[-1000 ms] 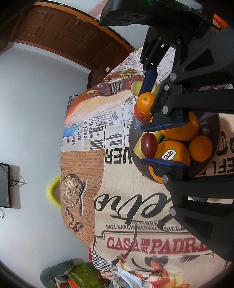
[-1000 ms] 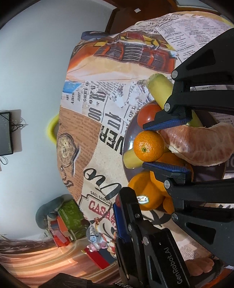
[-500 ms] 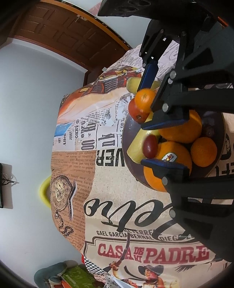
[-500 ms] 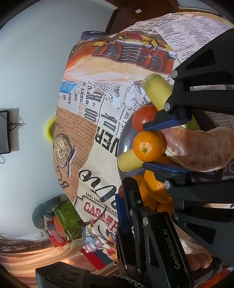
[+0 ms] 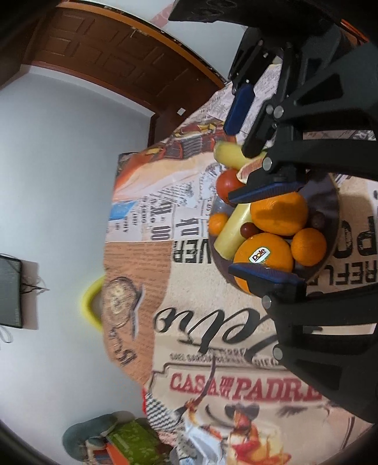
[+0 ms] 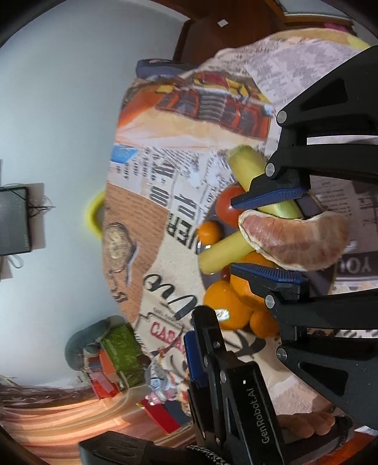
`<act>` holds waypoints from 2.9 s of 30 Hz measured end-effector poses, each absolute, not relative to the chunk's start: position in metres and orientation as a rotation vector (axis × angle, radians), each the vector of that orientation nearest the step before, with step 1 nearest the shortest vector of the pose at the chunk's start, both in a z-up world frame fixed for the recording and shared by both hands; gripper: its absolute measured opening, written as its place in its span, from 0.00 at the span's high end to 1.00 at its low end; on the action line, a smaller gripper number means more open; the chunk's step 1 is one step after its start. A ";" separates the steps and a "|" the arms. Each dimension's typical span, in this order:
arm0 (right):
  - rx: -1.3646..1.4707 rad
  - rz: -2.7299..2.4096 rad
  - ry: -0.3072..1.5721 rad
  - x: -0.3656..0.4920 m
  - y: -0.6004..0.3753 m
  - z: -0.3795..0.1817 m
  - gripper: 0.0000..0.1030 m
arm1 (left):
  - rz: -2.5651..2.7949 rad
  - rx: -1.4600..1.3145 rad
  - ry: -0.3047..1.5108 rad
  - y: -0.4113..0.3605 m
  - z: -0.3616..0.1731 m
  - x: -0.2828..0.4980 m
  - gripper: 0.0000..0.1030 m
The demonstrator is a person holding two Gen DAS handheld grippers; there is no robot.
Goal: Organize fruits
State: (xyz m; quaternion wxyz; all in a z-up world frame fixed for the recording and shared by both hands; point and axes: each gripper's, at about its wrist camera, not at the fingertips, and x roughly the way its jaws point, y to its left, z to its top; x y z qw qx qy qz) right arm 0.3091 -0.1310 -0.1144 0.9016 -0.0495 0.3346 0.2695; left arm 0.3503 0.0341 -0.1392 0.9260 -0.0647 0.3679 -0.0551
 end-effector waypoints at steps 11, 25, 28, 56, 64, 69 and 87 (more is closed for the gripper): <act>-0.026 0.519 0.441 0.223 -0.167 -0.015 0.66 | -0.083 -0.106 0.510 0.032 -0.039 0.251 0.59; 0.044 0.491 0.192 0.105 -0.193 0.045 0.54 | -0.083 -0.055 0.247 0.015 0.044 0.108 0.48; 0.037 0.483 0.166 0.091 -0.190 0.047 0.51 | -0.081 -0.041 0.221 0.011 0.047 0.089 0.41; 0.018 0.391 0.117 0.062 -0.190 0.036 0.00 | -0.048 -0.030 0.182 0.011 0.038 0.046 0.00; 0.023 0.387 0.115 0.060 -0.192 0.035 0.00 | -0.035 -0.020 0.181 0.009 0.035 0.046 0.00; 0.022 0.386 0.114 0.059 -0.192 0.035 0.00 | -0.040 -0.024 0.184 0.009 0.036 0.047 0.00; 0.024 0.380 0.111 0.058 -0.196 0.039 0.00 | -0.050 -0.029 0.193 0.009 0.035 0.049 0.00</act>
